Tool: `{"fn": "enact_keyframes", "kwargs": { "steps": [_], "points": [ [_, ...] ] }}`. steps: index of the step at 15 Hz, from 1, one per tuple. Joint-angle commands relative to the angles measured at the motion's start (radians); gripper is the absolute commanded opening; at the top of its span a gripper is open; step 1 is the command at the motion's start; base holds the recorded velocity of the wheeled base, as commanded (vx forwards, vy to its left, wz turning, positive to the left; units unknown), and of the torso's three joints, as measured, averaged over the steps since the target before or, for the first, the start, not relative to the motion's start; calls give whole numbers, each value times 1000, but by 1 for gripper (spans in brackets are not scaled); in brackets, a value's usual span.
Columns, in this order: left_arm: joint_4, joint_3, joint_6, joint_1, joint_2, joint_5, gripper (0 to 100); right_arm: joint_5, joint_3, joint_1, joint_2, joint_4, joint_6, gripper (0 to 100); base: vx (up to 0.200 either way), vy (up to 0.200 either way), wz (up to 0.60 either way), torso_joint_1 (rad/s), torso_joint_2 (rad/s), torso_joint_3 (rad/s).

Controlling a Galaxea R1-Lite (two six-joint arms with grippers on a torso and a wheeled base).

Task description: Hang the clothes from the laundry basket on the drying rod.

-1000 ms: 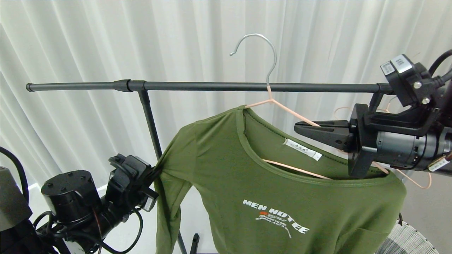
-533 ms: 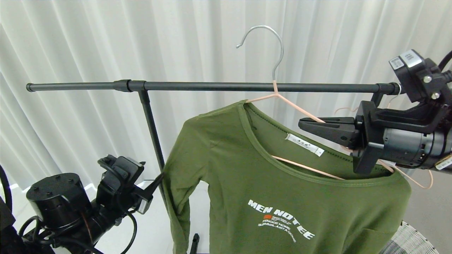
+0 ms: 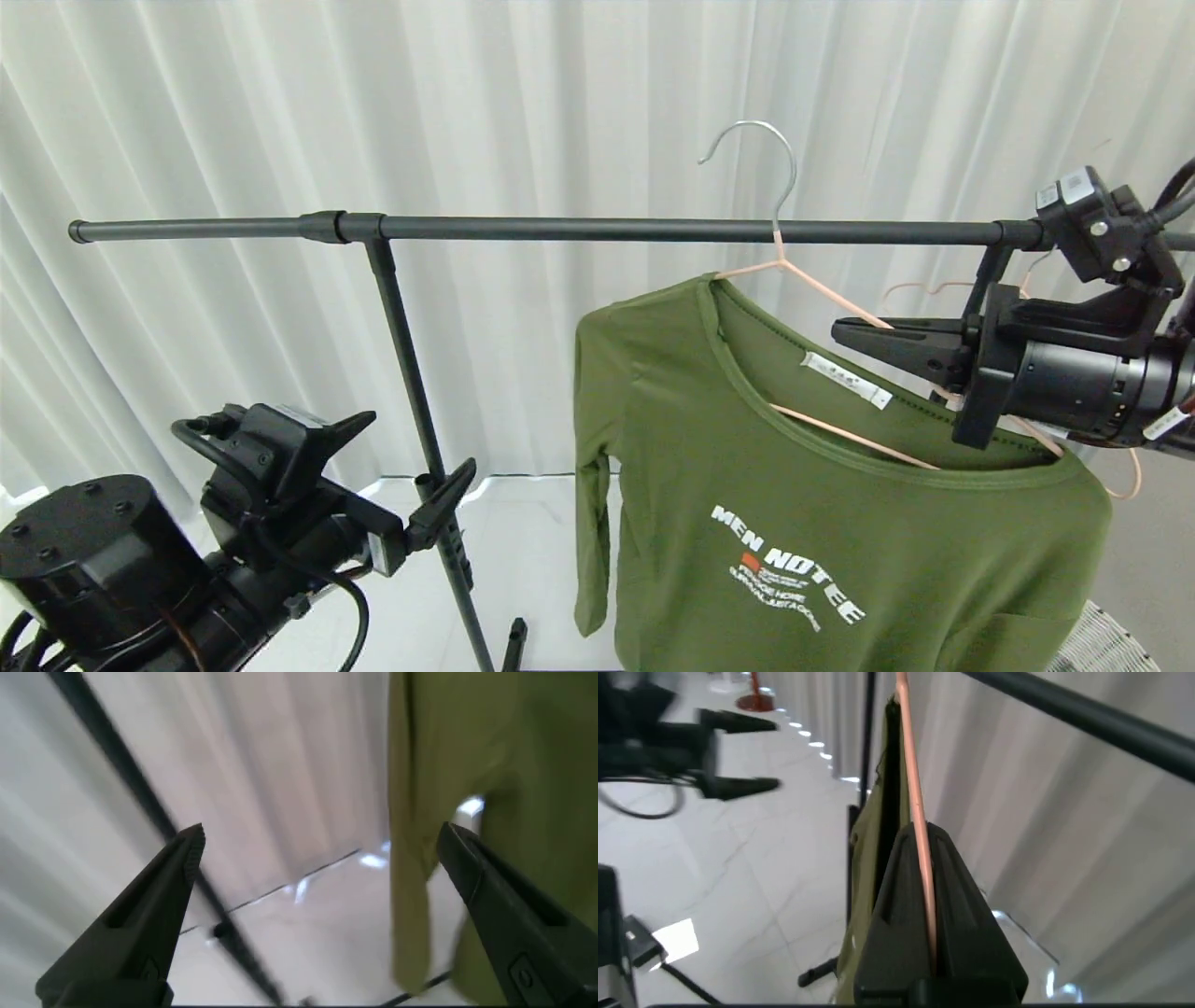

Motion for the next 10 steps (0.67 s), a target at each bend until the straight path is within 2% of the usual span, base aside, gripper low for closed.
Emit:
{"fn": "enact_keyframes", "kwargs": {
  "steps": [1,4,5,7,9,10],
  "points": [
    [-1,-3,-17,-19,-51,9,100,-15,33,-25,-11,0,2,0,0,0,0,0,0,0],
    [-1,22,-62,18,-40,93,100,-39,71,-76,-17,-2,8,0,0,0,0,0,0,0],
    [-1,-3,-63,44,-46,110,100,-47,68,-89,-23,-2,8,0,0,0,0,0,0,0],
    [-1,-113,-16,81,-63,114,100,-50,54,-105,-25,-2,9,0,0,0,0,0,0,0],
    [-1,-53,1,81,-63,134,100,-50,58,-108,-29,-2,9,0,0,0,0,0,0,0],
    [-1,20,-5,79,-82,144,100,-50,54,-108,-26,-2,8,0,0,0,0,0,0,0]
  ]
}}
